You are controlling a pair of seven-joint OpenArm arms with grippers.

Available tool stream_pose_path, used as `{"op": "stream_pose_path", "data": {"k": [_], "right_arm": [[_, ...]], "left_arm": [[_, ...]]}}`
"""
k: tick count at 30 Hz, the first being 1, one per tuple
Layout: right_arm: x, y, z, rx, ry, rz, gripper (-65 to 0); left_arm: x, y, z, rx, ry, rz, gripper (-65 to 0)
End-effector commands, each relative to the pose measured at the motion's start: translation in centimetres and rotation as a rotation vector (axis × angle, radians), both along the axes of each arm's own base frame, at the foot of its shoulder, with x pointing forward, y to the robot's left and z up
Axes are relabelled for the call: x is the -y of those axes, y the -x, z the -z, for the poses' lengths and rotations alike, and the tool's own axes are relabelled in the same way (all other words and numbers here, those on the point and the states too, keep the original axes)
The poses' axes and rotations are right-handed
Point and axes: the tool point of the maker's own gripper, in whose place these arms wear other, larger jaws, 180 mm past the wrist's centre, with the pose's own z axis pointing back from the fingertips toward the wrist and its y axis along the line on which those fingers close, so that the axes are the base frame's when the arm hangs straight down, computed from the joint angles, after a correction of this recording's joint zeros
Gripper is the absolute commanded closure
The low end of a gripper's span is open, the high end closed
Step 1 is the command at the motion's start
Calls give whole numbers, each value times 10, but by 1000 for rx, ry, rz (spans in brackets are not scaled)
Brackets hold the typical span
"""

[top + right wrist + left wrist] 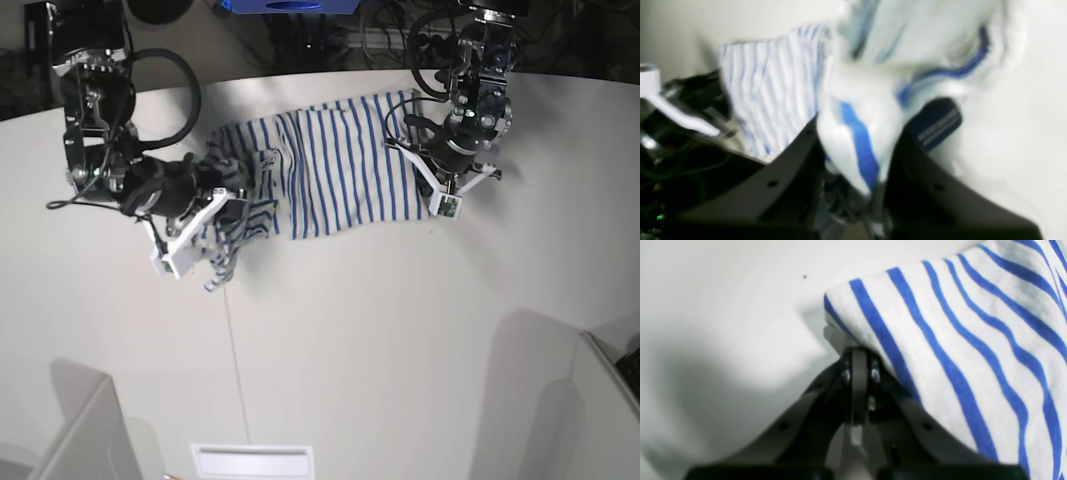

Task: Fold the T-shirt properly
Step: 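Grasp the strip's other end with the right gripper and fold it onto the stack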

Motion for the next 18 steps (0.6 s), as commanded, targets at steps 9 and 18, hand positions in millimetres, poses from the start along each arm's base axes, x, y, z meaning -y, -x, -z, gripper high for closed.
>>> {"op": "stream_pose_path", "data": {"k": [9,18], "right_arm": [[-77,31,5,-116,-116,-4,0],[-123,29,-13,-107,-162,-30,0]], "left_arm": [[0,23,0,-103,-28,18,0],[23,38,10,-141,-10,78,0]]}}
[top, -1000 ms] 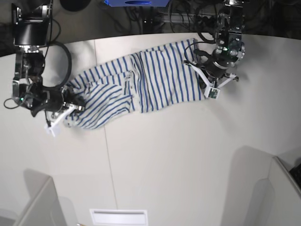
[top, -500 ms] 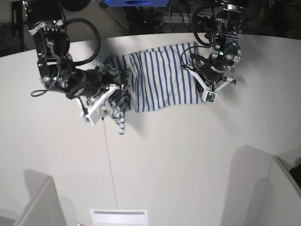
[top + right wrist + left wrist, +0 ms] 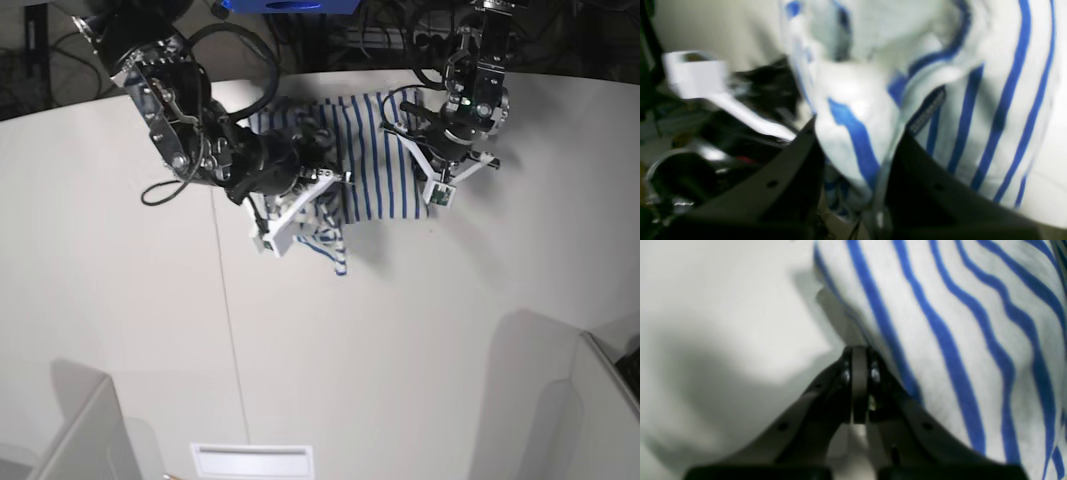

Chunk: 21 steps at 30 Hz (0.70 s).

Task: Fold the T-shirt properly
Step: 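Grasp the strip's other end with the right gripper and fold it onto the stack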

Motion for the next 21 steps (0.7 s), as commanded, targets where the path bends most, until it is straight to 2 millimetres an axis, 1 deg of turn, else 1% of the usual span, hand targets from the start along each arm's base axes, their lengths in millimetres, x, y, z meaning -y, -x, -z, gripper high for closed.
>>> {"op": "stream_pose_path", "data": {"k": [1,2,5,8,10,12,15,18,21], "right_arm": [[-10,-5,-14,37,-32,-23,0],[-16,-5,-16,41,-37,-38,0],[-28,2,-5,8,-30,-63,0],[-28,2,15,7,51,-64,0],[-28,0,22,29,99,-58,0],[-28,2,28,36,127,-59,0],[-32,7,28,29,120,-66,0],[-40,13,27,15,102,-74,0],[-47,21,28,6,93,-90,0]], "left_arm": [[12,12,6,-55,25,31,0],[12,12,6,-55,26,33,0],[11,11,4,-48,27,29,0],[10,11,3,-46,24,29,0],[9,13,5,-52,22,28,0],[-3,11,3,-47,11,0,0],[-29,15,4,-52,-6,-70,0],[-52,13,-7,-23,-25,-120,0],[-69,16,-20,7,-45,-96,0]]}}
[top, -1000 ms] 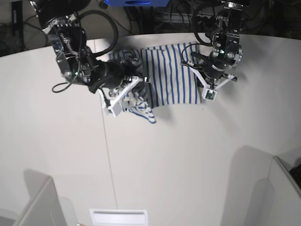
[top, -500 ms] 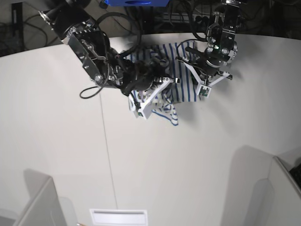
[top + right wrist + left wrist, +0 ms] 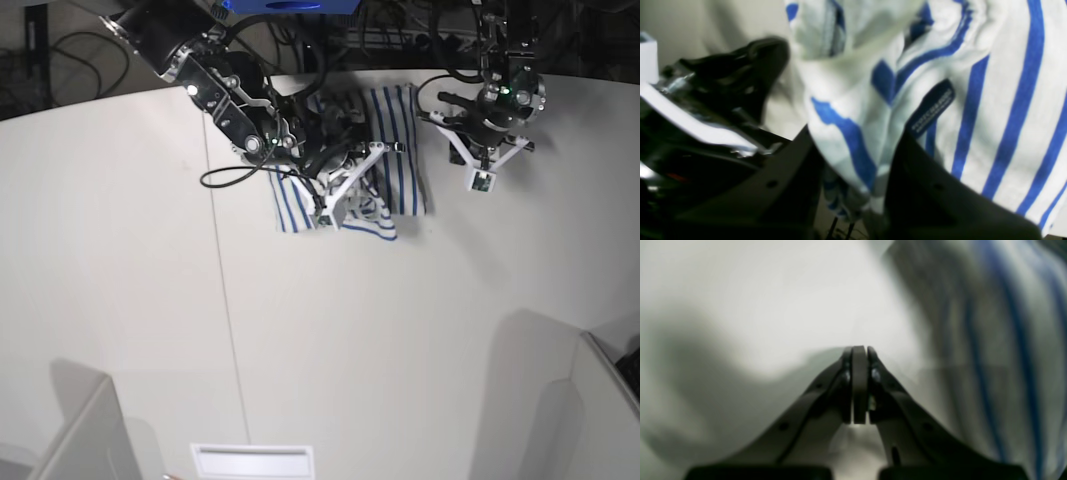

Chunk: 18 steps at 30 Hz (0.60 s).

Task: Fold the T-shirt properly
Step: 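Grasp the strip's other end with the right gripper and fold it onto the stack, then grasp the shirt edge with the left gripper and pull it toward the right gripper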

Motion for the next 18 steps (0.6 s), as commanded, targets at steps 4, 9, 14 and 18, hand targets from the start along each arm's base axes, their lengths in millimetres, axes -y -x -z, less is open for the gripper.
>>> {"op": "stream_pose_path", "data": {"k": [4,9,14,18], "right_arm": [[-13,-6,-10,13,-38,8,-251],[-17,-3,-15,21,-55,-3,-386],[-24,1,-27,42,-82,-30,-383],[-45,15,-37,91,-83,-152,-383]], "left_arm": [[-26,2,-15,39,-46,-26,0],[-63,10,-21,42,-95,-95,0],[-92,15,-31,56,-134,-144,0],[-113,18,-38,69,-161,-198,0]]}}
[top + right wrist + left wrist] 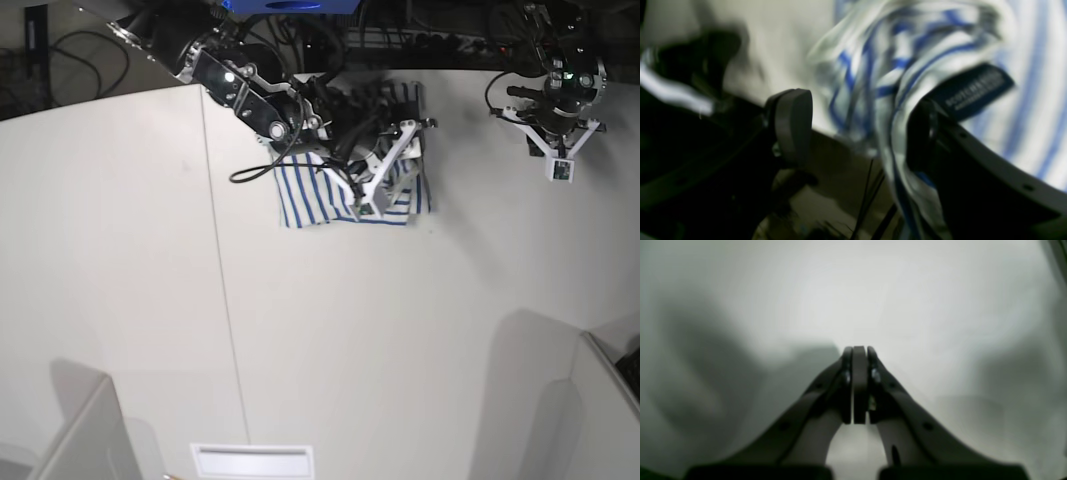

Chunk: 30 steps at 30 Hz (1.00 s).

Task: Fold the T-shirt properly
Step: 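Grasp the shirt edge with the left gripper and pull it toward the right gripper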

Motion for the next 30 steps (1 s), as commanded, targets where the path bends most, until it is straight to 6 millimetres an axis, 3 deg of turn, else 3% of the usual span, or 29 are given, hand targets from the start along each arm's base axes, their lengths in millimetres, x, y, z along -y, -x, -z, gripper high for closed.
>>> {"op": "stream_pose_path", "data": {"k": [1,9,13,16,18,20,22,23,26,30], "right_arm": [[-9,-3,-13,38,-28,-24,-383],[-39,9,-25,129,-61,-209,-383],[-40,4,-49,194,-107,-217,-381],[-26,-3,-55,249,-93,-211,-380],[-18,-9,-51,255,-62,-170,-335],[-5,-14,-41,246,-16,-115,-218],[8,-18,-32,244,28,-60,-27],[14,-21,-28,248,50,-37,0],[30,-23,-17,272,109,-5,0],[61,-34,-4,229,149,139,0]], "left_arm": [[-6,-5,-11,34,-21,2,0],[-16,-7,-16,40,-40,-3,0],[-17,-6,-15,37,-40,-2,0],[-18,-4,-15,33,-45,0,0],[-17,-4,-16,17,-53,49,0],[-7,5,-11,-20,-46,142,0],[6,14,-6,-56,-28,244,0],[11,17,-3,-70,-17,286,0],[20,20,1,-69,21,290,0],[56,13,-4,40,215,262,0]]}}
